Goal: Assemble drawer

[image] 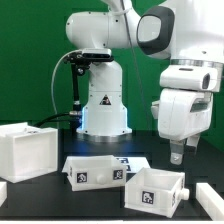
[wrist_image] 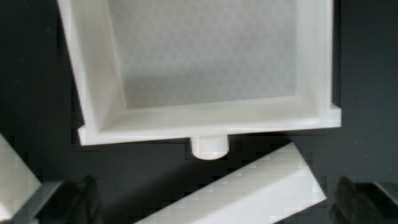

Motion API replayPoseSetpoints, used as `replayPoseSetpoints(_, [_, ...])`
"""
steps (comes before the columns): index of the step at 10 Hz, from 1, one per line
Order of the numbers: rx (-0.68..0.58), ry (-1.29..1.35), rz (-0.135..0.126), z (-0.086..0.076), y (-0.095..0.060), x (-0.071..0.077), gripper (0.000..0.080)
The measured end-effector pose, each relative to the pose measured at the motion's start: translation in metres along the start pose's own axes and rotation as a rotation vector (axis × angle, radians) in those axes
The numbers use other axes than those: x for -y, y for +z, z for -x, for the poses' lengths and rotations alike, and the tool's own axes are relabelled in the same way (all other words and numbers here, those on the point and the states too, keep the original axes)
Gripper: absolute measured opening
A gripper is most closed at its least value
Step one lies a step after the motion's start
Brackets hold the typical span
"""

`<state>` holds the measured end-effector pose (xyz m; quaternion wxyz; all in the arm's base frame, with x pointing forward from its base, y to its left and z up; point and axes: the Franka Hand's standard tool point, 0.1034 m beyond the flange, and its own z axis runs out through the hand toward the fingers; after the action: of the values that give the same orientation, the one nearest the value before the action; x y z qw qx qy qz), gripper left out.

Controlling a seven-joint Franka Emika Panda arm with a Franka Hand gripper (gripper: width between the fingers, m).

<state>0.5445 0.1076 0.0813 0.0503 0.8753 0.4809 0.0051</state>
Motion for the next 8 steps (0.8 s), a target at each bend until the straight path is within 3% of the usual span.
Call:
replayPoseSetpoints(1, [-0.003,-0.001,0.011,-0.001,0.000,0.000,0.0650])
replayPoseSetpoints(5, [-0.004,-0.007,0.011,0.002,0.000,0.002,0.0650])
replayPoseSetpoints(7, [-0.033,-0.018,0.010,0.020,0.004,0.028,0.0650])
replayPoseSetpoints(8, [-0.040,-0.013,-0.006,0.030,0.015,0.043,0.0650])
